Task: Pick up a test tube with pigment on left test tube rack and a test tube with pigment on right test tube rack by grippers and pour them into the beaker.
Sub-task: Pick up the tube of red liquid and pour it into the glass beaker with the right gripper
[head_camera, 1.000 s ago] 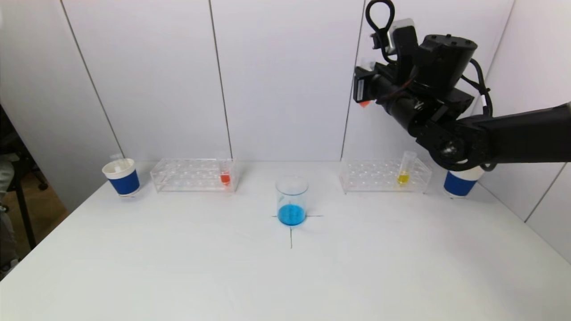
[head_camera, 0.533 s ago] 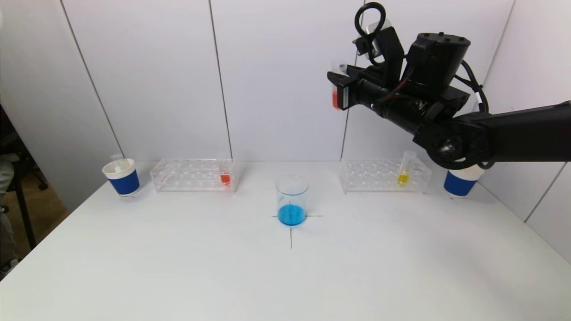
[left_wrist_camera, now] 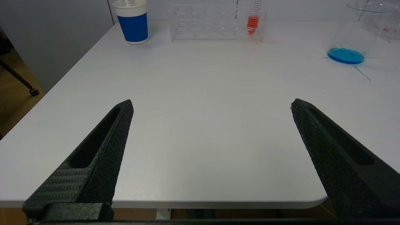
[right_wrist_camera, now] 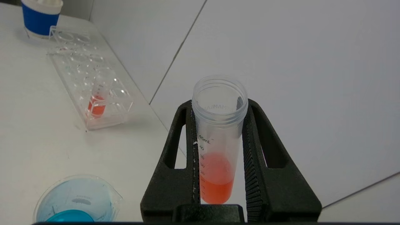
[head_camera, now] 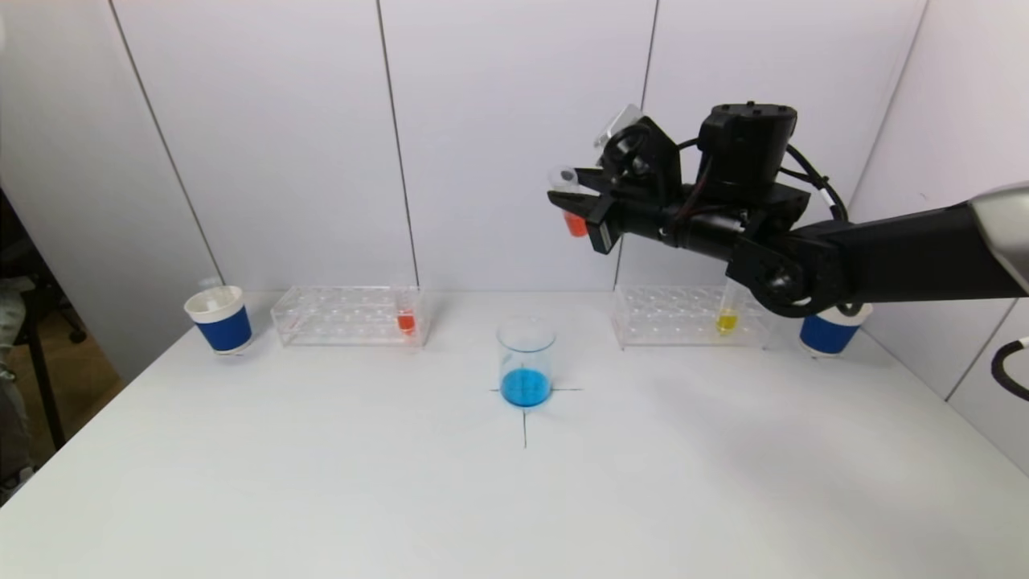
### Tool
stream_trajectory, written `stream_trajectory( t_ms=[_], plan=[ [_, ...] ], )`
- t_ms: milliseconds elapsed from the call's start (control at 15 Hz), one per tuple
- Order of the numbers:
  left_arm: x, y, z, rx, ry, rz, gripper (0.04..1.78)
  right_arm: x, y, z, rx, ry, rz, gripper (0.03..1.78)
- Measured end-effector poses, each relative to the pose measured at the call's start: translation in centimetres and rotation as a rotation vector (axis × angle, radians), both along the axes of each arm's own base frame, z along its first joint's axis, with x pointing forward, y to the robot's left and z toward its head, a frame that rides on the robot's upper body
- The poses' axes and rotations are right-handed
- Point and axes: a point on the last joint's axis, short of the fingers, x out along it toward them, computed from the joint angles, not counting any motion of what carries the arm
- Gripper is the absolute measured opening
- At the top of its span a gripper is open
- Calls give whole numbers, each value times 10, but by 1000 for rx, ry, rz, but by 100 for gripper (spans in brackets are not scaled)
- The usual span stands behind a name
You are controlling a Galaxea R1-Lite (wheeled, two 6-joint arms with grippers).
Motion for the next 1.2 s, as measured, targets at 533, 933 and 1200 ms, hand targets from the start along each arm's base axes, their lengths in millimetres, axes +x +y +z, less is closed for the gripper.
stream_trajectory(
  t_ms=[533,933,1200],
  plan=[
    [0,0,0,0,0,0,176,11,2,-26,-195,-105,161,46],
    [0,0,0,0,0,0,176,16,6,-43,-294,-211,241,46],
    [0,0,0,0,0,0,176,10,18,-48,-317,-252,306,46]
  ],
)
